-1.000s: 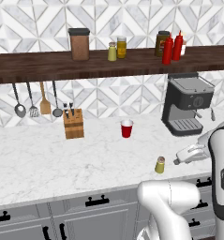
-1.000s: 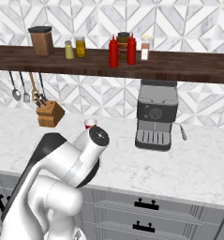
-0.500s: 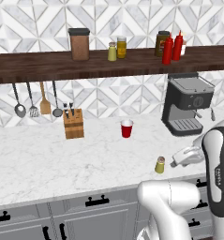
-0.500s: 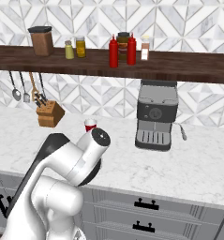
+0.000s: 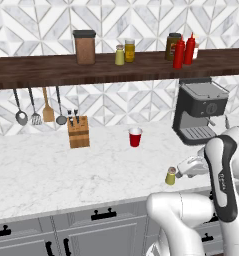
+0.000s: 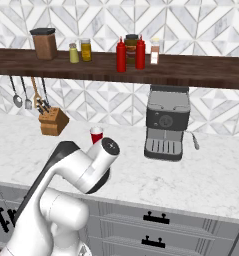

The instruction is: Put the shaker and condiment bottle from the counter next to their counterparts in the cabinet.

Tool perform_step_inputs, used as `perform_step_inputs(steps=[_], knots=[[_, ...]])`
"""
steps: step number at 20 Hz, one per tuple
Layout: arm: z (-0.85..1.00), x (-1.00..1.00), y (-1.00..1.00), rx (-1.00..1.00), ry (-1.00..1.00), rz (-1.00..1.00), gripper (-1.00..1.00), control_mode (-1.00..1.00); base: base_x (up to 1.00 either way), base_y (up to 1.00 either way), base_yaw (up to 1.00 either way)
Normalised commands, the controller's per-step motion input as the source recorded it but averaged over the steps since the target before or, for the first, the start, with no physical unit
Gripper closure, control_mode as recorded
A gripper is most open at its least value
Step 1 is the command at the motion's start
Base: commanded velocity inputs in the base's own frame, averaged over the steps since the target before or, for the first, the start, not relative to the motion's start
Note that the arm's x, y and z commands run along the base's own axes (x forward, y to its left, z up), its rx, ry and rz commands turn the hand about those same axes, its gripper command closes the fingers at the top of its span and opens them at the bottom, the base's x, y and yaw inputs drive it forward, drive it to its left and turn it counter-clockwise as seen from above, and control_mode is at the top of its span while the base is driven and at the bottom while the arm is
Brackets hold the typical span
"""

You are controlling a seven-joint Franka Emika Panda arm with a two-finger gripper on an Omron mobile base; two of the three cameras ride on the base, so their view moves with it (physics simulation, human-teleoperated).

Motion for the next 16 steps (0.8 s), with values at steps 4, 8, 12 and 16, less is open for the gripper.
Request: perform_step_inputs(steps=[4,8,12,16], knots=[[-0.09,0.0,0.0,0.0,0.0,0.0,-1.0,-1.0,0.0,0.0,0.0],[-0.12,0.18,-0.22,0.0,0.0,0.0,-1.0,-1.0,0.0,0.0,0.0],[-0.1,0.28,-0.09,0.0,0.0,0.0,-1.0,-1.0,0.0,0.0,0.0],[-0.13,0.26,-0.01,0.0,0.01,0.0,-1.0,-1.0,0.0,0.0,0.0]])
